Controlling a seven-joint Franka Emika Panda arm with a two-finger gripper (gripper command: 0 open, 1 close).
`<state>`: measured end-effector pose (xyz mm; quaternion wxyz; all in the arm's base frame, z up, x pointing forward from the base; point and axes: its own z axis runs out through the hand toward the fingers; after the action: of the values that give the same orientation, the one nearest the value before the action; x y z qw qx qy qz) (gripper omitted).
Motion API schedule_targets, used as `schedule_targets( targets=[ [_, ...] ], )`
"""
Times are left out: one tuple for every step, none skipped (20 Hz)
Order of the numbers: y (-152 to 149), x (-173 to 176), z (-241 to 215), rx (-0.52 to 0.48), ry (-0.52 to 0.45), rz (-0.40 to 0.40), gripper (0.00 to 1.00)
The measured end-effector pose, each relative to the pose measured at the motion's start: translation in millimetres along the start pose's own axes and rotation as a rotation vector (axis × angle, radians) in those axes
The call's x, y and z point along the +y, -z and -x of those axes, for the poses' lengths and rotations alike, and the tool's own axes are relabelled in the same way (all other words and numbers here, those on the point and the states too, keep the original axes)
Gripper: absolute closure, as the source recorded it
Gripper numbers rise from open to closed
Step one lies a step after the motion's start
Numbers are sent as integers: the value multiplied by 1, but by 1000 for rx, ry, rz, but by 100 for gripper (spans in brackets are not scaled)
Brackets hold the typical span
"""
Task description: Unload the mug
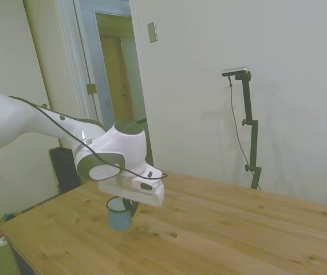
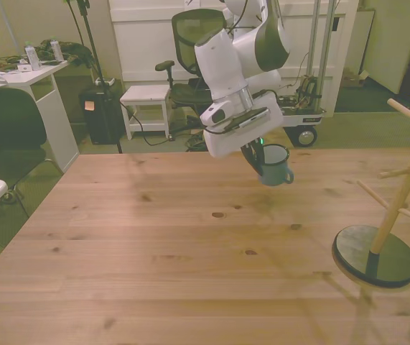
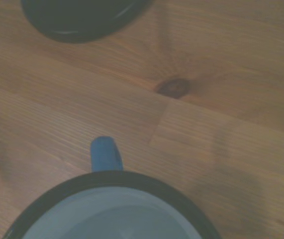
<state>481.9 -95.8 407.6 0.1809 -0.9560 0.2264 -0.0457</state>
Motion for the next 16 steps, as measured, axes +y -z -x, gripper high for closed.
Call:
schedule_targets(
  targets=[
    [-2,0,-8,-5,-38,21,100],
    [-7,0,-17,-19,-77,44,100],
    [-13,1,-26,-36,-105,65,100],
    [-19,1,-34,-49,-128,83,100],
    [-24,1,-39,-59,-147,95,100],
    [-27,1,-44,-65,-160,108,100],
    [-29,0,-47,-69,-171,123,100],
    [-30,-2,-48,-71,-180,134,100],
    [-31,-4,-50,-72,-184,144,100],
    [-33,-6,-51,-73,-183,153,100],
    [-36,-7,-51,-76,-181,159,100],
    [-37,-9,-51,-73,-177,160,100],
    [-38,-11,-52,-59,-171,159,100],
    [-38,-12,-53,-33,-165,157,100],
    [-39,-14,-55,0,-159,153,100],
    [-40,-14,-56,36,-154,150,100]
  ],
)
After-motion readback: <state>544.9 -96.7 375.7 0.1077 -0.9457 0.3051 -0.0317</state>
